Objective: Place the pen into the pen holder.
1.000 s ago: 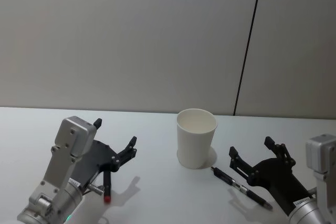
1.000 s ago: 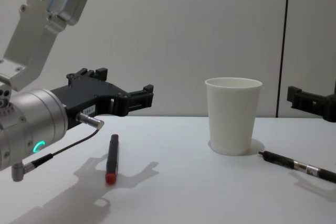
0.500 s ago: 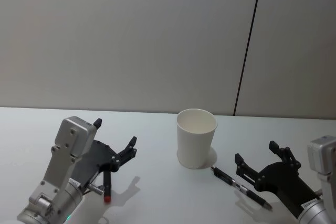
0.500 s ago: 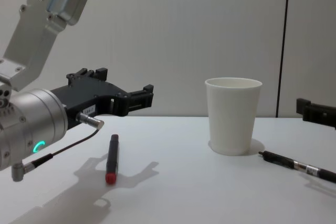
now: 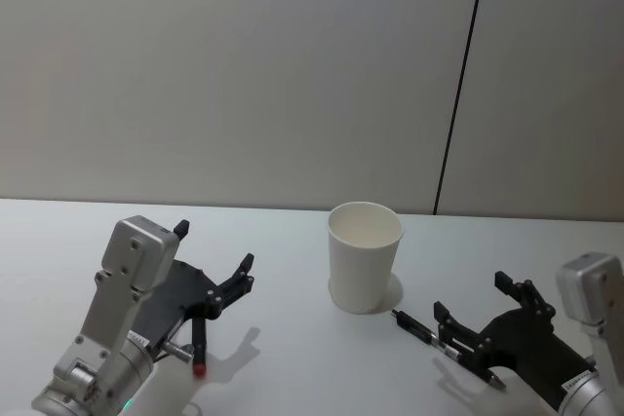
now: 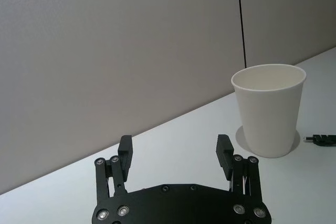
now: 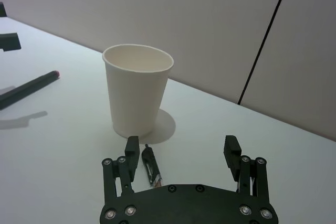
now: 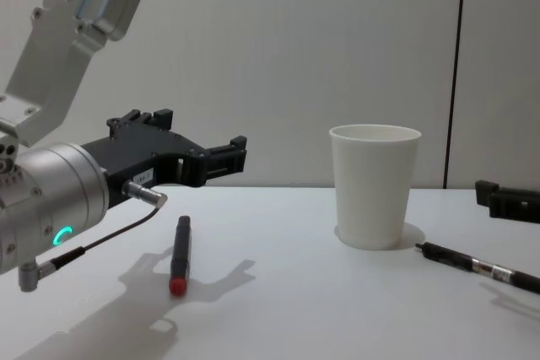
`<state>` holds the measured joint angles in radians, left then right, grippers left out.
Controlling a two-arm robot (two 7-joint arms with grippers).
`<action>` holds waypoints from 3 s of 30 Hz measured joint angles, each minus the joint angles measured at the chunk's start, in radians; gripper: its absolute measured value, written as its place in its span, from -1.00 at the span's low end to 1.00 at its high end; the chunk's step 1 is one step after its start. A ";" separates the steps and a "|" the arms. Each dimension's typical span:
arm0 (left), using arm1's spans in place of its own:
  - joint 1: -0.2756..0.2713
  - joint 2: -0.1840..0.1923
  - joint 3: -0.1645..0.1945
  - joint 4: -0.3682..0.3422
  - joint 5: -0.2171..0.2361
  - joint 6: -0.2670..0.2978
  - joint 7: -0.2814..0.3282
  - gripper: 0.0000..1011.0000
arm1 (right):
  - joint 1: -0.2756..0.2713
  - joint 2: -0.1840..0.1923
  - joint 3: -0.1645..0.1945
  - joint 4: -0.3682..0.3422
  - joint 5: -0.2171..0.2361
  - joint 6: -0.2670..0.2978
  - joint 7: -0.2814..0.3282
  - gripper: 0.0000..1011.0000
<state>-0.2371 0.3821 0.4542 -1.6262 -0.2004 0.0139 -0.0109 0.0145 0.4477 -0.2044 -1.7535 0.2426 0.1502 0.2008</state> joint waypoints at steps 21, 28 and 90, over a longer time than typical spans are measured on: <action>0.000 0.000 0.000 0.000 0.000 0.000 0.000 0.98 | 0.033 0.025 -0.020 -0.030 -0.035 0.167 0.033 0.98; 0.000 0.000 0.000 0.000 0.000 0.000 0.000 0.98 | 0.045 0.029 -0.024 -0.034 -0.042 0.219 0.042 0.98; 0.000 0.000 0.000 0.000 0.000 0.000 0.000 0.98 | 0.156 -0.056 -0.041 0.117 -0.051 0.408 0.100 0.98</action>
<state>-0.2371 0.3821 0.4543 -1.6262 -0.2004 0.0139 -0.0109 0.1707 0.3922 -0.2458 -1.6366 0.1919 0.5583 0.3011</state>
